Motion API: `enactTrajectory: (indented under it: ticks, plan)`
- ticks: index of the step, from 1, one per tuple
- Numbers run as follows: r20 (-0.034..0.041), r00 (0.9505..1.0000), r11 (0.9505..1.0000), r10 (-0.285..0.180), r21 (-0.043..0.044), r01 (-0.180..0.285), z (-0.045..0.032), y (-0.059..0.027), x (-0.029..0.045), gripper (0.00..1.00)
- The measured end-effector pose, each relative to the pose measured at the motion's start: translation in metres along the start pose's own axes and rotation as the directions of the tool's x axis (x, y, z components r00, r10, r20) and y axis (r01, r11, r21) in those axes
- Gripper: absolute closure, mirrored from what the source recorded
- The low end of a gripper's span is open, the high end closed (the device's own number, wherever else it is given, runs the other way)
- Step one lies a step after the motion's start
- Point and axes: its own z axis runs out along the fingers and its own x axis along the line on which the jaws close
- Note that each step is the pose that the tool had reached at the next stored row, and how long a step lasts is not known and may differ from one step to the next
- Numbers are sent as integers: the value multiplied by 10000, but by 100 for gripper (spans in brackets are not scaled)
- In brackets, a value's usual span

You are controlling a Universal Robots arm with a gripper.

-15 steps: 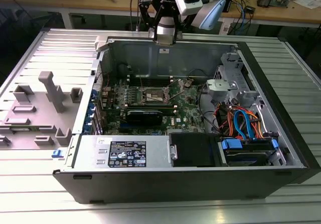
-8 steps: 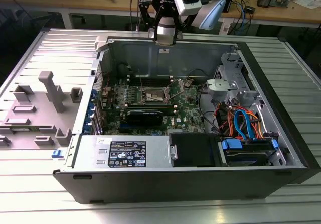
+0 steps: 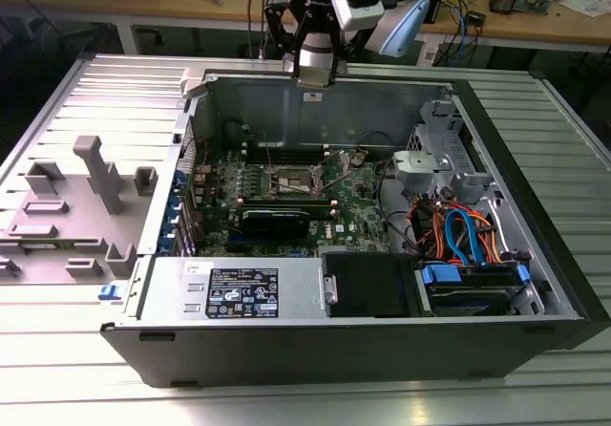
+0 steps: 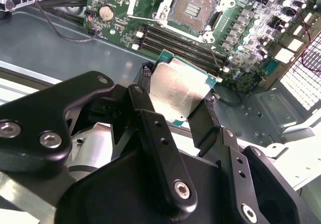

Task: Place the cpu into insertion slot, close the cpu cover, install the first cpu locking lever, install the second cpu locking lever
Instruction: 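Place the cpu into insertion slot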

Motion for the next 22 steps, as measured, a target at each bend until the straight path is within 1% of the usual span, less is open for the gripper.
enactTrajectory:
  ticks: [11,15,22]
  plan:
    - [0,10000,10000,10,3,-10,1,-7,-1,46]
    - [19,9997,9997,234,0,-234,5,-8,-2,46]
    - [24,9996,9996,275,-2,-275,6,-9,-2,46]
